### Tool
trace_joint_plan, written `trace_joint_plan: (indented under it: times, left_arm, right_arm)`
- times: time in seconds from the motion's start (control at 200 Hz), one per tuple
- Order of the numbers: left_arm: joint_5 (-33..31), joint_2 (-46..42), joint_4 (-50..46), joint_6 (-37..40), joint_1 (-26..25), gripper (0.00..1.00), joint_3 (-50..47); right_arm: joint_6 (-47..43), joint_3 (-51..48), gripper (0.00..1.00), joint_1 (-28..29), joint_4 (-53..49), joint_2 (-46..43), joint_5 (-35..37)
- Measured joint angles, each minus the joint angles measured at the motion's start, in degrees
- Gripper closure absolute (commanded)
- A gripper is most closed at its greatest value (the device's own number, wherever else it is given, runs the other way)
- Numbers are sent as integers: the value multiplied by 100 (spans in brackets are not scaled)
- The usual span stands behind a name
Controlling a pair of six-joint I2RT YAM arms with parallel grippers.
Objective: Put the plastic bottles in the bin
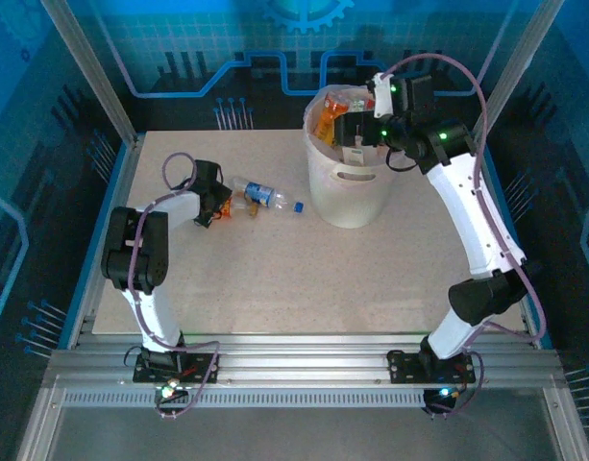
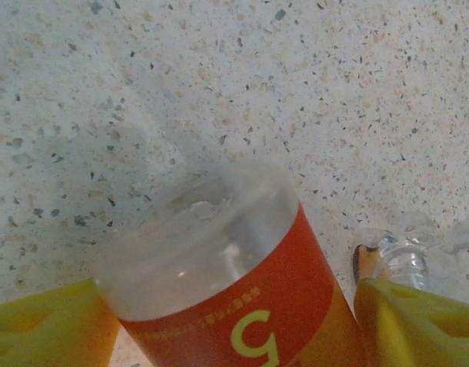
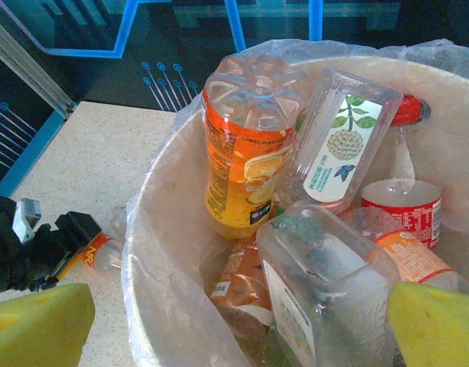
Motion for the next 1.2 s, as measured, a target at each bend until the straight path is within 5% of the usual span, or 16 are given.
trace_joint_plan:
  times: [0.45, 1.201]
  left_arm:
    - [-4, -328, 96, -24, 0, 46, -520]
    - [452, -3252, 531, 1062, -138, 49, -1373]
  right_arm:
    - [192, -625, 0, 0, 249, -575, -2]
    - [498, -1412, 0, 0, 352, -1115, -385]
